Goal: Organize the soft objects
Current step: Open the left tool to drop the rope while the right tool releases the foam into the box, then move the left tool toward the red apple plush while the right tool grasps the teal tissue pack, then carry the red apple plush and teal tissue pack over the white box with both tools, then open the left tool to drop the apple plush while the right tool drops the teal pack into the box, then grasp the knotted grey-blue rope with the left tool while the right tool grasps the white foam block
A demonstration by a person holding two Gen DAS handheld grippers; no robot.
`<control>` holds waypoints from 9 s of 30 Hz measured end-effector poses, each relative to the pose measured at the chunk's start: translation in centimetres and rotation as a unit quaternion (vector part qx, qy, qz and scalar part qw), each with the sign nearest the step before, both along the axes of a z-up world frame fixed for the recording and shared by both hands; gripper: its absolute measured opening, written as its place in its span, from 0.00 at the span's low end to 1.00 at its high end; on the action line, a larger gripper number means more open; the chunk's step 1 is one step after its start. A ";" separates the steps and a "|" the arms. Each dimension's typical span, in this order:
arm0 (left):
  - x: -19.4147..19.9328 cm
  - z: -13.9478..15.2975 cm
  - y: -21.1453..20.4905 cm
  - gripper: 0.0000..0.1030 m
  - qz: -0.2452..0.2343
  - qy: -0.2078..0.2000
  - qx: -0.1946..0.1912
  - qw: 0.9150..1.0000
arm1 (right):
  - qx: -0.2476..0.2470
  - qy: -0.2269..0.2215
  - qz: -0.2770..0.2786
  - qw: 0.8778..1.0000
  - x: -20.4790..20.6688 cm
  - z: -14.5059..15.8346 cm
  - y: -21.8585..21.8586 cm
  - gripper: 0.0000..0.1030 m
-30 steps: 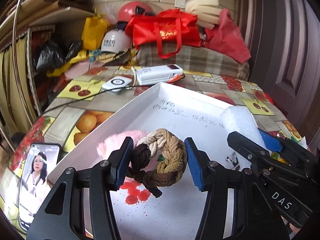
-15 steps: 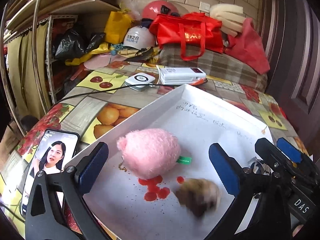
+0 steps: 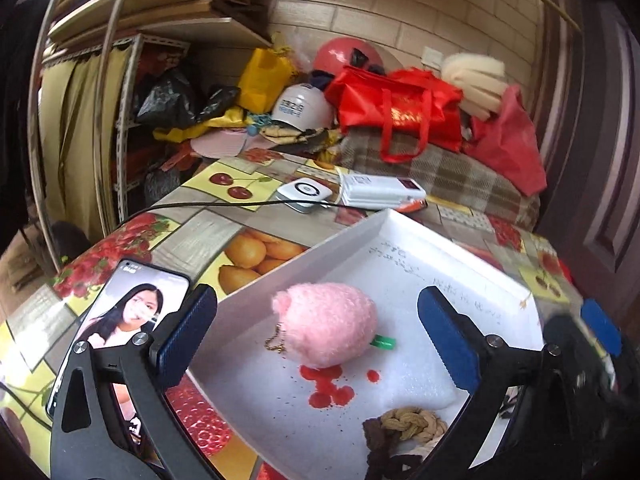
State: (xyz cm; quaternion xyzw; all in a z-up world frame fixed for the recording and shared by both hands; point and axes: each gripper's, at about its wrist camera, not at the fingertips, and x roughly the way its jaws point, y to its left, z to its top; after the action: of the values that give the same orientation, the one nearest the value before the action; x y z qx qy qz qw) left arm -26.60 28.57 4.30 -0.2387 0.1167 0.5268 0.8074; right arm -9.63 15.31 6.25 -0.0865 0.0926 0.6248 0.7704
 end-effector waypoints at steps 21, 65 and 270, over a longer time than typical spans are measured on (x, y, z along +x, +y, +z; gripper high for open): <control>3.8 1.5 -6.6 0.99 -0.072 0.061 0.121 0.988 | 0.002 0.084 -0.020 0.996 3.4 -0.6 -5.3 1.00; 19.4 -1.7 -15.1 0.61 -0.372 0.142 -0.046 0.916 | -0.141 0.210 -0.088 0.963 19.7 -3.2 -11.8 0.75; 22.2 0.6 -17.8 0.34 -0.405 0.113 0.039 0.906 | -0.115 0.084 -0.222 0.965 20.7 -1.2 -17.9 0.87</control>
State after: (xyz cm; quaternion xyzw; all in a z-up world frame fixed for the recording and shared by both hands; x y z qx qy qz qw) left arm -4.37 10.76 4.91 -0.0781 0.2728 0.1820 0.9414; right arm 11.11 -2.56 5.01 -0.0993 0.2451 0.4282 0.8641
